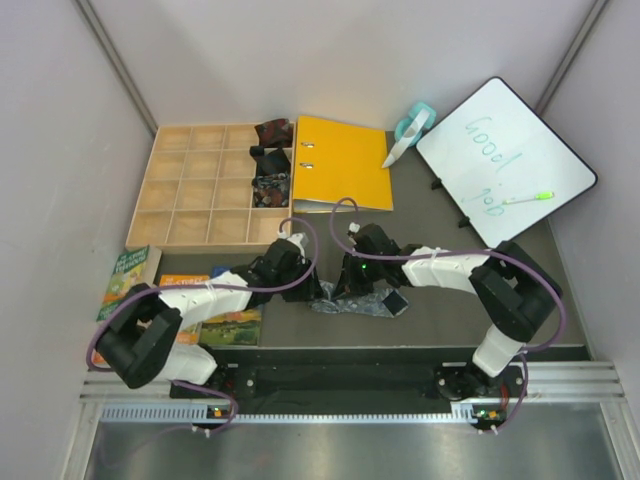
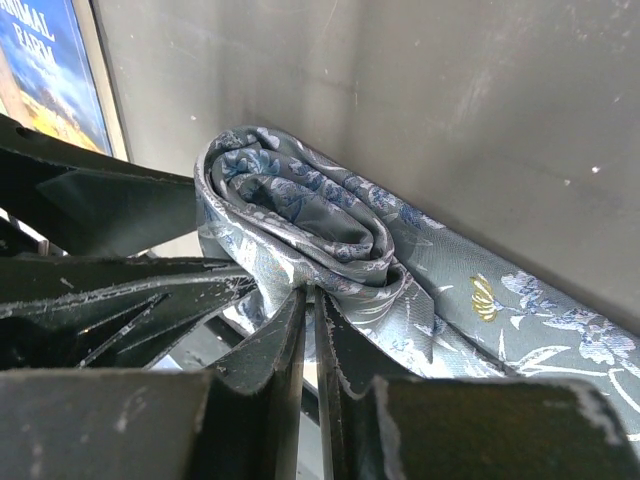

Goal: Roll the ties
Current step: Roll the tie at the center of the board.

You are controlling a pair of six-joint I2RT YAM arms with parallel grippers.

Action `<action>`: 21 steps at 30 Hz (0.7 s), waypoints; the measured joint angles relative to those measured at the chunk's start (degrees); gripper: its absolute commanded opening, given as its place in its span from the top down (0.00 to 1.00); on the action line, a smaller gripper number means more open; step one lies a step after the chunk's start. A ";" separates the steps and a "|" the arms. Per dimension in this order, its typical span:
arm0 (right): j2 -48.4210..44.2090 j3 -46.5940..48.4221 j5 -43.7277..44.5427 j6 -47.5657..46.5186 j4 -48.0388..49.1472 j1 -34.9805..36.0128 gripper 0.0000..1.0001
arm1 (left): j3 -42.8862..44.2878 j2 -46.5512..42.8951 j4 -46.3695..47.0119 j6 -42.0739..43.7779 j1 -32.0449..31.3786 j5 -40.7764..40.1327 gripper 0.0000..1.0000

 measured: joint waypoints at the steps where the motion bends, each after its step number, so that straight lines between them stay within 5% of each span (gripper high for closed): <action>1: 0.02 -0.02 0.00 0.00 0.04 0.00 0.91 | -0.31 0.04 0.66 -0.20 0.09 0.26 0.59; 12: 0.39 -0.37 -0.87 0.02 1.16 -0.66 0.87 | -2.32 0.55 4.92 -2.16 1.01 1.90 0.80; 21: -2.14 -1.90 -0.87 -1.03 0.76 -2.80 0.73 | 4.33 0.90 -7.21 -2.27 -0.79 -4.98 0.82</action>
